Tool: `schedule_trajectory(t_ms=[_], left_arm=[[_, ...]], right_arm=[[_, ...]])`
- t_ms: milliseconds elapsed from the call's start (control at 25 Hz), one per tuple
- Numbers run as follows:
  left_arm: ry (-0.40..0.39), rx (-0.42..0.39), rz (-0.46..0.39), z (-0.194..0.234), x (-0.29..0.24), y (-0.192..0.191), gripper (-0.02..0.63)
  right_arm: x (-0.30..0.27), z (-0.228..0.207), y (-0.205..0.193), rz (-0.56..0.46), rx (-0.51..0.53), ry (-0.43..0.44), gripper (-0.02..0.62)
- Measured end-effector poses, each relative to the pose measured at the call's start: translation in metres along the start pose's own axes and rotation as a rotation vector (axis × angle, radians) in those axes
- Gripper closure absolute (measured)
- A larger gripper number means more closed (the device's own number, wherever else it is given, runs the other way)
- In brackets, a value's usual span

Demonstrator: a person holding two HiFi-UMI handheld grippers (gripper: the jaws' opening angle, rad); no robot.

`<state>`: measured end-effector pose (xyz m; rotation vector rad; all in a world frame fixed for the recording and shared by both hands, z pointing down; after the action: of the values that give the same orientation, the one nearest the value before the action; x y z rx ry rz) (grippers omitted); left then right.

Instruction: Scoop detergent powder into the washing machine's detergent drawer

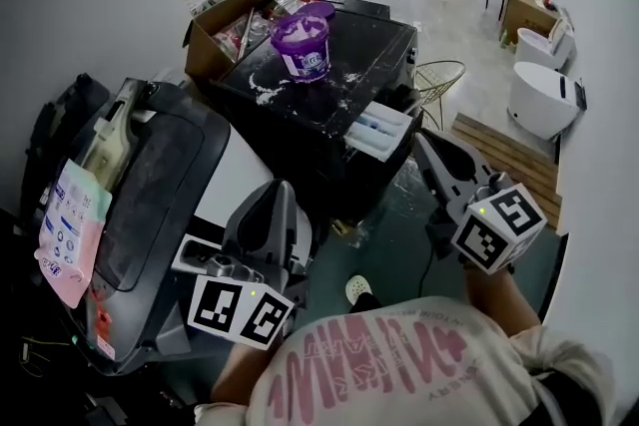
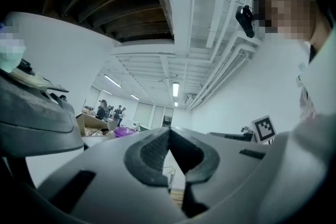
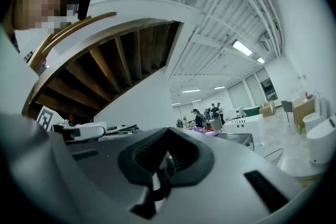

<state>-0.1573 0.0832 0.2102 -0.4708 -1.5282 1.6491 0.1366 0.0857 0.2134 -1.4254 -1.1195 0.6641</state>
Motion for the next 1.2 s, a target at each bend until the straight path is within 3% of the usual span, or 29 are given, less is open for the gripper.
schedule_trajectory(t_ms=[480, 920, 1200], left_arm=[[-0.038, -0.01, -0.04, 0.076, -0.103, 0.007, 0.603], [-0.051, -0.001, -0.054, 0.123, -0.151, -0.004, 0.604], [-0.02, 0.046, -0.023, 0.137, -0.162, -0.023, 0.603]], right_arm=[[-0.116, -0.047, 0.008, -0.044, 0.042, 0.018, 0.6], [-0.178, -0.091, 0.005, -0.089, 0.034, -0.033, 0.6], [-0.198, -0.105, -0.016, 0.005, 0.027, -0.026, 0.6]])
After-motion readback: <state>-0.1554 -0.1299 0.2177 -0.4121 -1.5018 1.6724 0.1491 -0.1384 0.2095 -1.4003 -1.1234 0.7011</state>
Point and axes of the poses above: the fingertips, and each gripper's own axes: x backward along the fingers, z to its left, y out of its top, the point moved 10 cm from there along x, backward along the fingers, and after that the axes turned 7 degrees about -z, right-handed, at the moved point
